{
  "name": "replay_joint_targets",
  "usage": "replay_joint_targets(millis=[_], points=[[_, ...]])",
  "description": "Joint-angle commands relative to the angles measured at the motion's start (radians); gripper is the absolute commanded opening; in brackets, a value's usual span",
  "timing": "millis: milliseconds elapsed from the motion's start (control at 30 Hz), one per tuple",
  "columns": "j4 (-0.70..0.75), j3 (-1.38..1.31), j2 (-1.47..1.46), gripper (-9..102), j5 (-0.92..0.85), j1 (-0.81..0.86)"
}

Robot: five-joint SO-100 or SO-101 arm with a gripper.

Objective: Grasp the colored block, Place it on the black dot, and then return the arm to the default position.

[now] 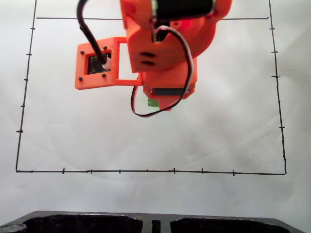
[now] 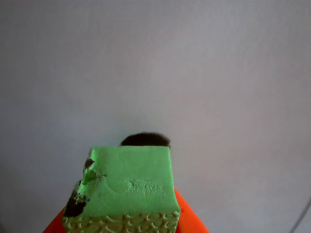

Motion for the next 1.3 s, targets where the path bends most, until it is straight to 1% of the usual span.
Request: replay_joint_targets(millis=[0, 600, 800, 1000, 1100, 1267], points=[[0.003, -0.003, 0.009, 15, -0.015, 0.012], [-0.005, 0.021, -0.044, 17, -0.106, 0.055], [0.011, 0.023, -0.040, 26, -0.124, 0.054], [0.034, 0.023, -0.006, 42, -0.140, 0.060], [0.066, 0.023, 0.037, 48, -0.156, 0.060], [0.143, 0.023, 0.160, 52, -0.189, 0.055]])
